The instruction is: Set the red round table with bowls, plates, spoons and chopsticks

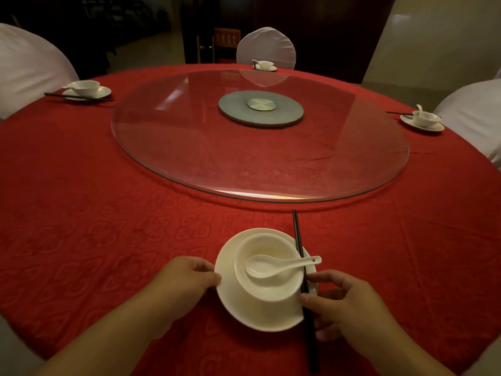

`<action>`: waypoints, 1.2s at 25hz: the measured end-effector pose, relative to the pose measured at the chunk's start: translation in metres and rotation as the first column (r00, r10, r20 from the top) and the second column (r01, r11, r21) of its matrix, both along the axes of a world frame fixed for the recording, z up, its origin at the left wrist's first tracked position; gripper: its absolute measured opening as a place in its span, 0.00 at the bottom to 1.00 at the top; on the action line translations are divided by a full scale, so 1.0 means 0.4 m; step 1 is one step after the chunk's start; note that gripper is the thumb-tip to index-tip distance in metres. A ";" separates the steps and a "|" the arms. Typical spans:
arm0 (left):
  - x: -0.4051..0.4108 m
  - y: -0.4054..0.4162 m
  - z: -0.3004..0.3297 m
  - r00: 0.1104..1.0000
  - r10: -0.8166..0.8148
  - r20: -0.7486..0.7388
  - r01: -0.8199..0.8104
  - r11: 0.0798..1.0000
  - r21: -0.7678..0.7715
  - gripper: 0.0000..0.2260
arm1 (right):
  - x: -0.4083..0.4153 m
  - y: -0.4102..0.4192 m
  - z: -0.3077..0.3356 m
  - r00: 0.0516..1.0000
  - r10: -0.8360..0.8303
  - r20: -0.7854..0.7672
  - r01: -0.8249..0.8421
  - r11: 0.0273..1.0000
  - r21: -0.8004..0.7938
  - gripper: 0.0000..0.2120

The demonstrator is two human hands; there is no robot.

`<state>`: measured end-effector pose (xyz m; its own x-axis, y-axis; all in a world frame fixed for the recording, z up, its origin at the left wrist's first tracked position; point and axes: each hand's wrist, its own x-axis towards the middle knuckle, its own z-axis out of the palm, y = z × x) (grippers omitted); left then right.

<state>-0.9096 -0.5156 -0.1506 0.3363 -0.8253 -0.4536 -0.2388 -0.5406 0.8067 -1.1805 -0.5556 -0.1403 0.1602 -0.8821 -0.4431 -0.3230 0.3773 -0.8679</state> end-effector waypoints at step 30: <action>0.053 -0.009 0.124 0.949 -0.178 0.259 0.205 0.975 -0.083 0.04 | -0.134 0.028 0.278 0.947 -0.005 -0.320 -0.065 0.976 -0.208 0.05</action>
